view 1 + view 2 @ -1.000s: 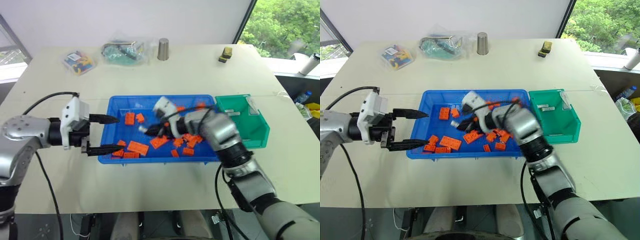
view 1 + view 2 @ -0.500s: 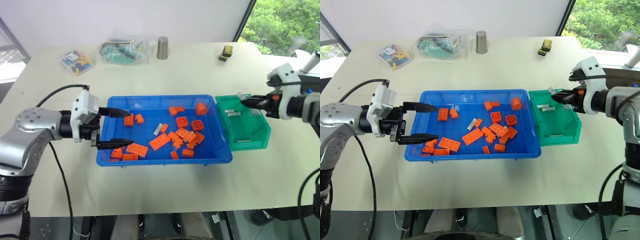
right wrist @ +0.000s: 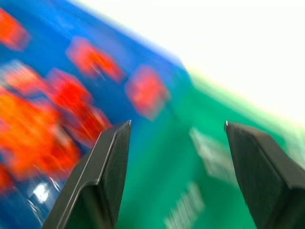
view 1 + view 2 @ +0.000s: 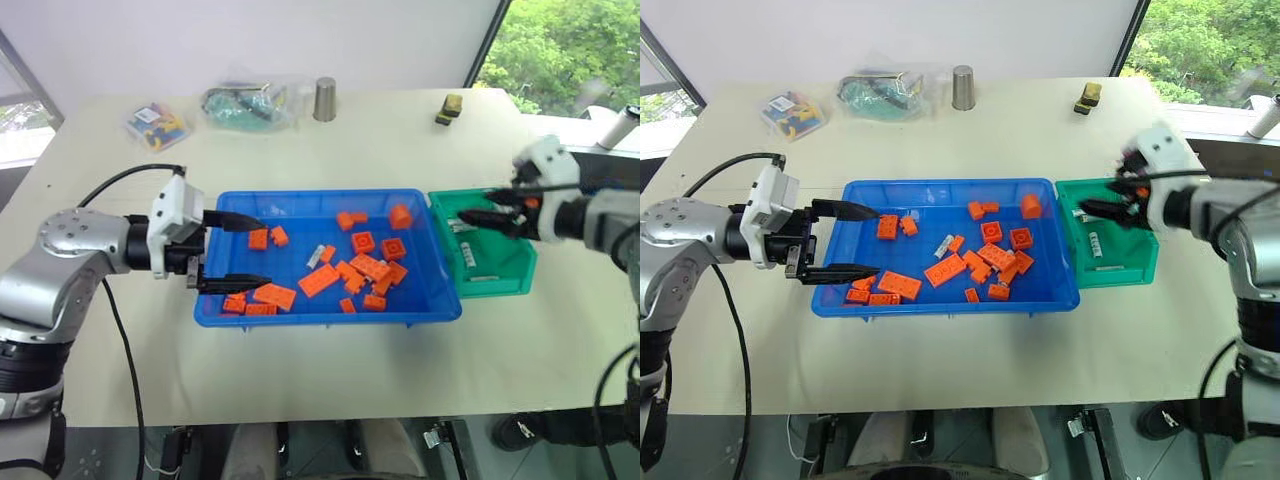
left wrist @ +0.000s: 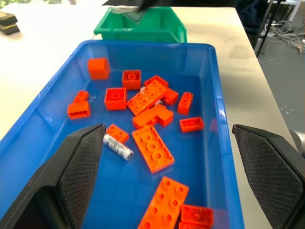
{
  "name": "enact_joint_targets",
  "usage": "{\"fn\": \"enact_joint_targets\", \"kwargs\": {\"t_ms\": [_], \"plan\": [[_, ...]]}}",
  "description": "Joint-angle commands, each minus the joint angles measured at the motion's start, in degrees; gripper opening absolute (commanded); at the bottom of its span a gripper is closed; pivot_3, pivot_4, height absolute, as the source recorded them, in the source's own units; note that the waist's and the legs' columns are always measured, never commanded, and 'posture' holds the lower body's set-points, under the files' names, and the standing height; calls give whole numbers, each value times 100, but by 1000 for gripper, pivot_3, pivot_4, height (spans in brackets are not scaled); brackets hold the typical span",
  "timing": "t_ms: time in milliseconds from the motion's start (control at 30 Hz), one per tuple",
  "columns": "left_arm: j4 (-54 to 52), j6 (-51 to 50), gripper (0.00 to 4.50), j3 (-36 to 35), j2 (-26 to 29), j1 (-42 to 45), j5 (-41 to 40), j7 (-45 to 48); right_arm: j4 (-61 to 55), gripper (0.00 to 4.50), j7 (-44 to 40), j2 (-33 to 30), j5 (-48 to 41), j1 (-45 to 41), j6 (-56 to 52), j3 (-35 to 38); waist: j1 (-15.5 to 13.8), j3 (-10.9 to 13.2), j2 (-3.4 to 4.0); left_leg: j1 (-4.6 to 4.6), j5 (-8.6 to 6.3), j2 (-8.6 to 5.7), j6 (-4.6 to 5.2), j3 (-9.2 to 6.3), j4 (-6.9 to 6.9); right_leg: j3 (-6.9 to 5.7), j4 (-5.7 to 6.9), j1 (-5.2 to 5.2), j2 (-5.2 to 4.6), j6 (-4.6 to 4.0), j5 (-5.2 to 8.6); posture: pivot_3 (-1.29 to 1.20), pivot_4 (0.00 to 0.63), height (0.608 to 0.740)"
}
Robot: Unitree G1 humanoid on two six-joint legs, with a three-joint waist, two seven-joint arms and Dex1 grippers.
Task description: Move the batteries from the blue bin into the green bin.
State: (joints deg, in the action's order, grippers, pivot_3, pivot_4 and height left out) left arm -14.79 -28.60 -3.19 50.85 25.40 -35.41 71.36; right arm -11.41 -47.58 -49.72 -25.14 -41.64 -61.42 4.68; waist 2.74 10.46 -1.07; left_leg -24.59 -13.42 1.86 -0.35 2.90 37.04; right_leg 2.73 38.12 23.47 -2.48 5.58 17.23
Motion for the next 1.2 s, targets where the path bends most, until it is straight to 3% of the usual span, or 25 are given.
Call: {"fn": "enact_joint_targets", "kwargs": {"t_ms": [33, 167, 300, 467, 767, 1200], "plan": [[-133, 35, 4500, -133, 48, 35, 4, -50, -274, 3320, 77, 665, -337, -446, -227, -466, -19, 0, 0, 0, 0, 2, 0, -3, 0, 0, 1, 0, 3, -1, 0, 0, 150, 739], [-248, 8, 4500, -132, 46, -28, -12, -137, -94, 4368, 237, 1379, 109, -480, 235, -1537, -80, 0, -6, -9, 0, -7, 0, -4, 9, -6, -1, -2, -10, 0, 0, 0, 150, 739], [-390, -37, 4500, -154, 73, -111, -42, -207, 283, 4368, 8, 1736, 613, -554, 958, -2539, -88, 1, -11, -15, -1, -16, 1, 3, 21, -6, -4, -3, -23, 1, -1, 0, 150, 739], [-512, -110, 4500, -247, 107, -209, -74, -303, 1111, 4368, -480, 1741, 1676, -817, 2487, -3560, -68, 1, -11, -16, 0, -13, 1, -2, 22, -9, 0, 1, -18, 3, -2, 0, 150, 739], [-888, -195, 4500, -534, 120, -644, -149, -566, 2929, 4368, -1395, 2092, 2276, -1689, 3816, -3645, -22, 1, -11, -13, 0, -8, 1, -3, 17, -11, 7, 5, -14, 3, -2, 0, 150, 739], [-964, -224, 4500, -726, 183, -760, -208, -716, 5040, 4368, -1615, 2706, 3331, -2150, 5543, -3737, -20, 1, -11, -13, 0, -9, -1, -2, 17, -13, 10, 4, -19, 2, -2, 0, 150, 739]]}}
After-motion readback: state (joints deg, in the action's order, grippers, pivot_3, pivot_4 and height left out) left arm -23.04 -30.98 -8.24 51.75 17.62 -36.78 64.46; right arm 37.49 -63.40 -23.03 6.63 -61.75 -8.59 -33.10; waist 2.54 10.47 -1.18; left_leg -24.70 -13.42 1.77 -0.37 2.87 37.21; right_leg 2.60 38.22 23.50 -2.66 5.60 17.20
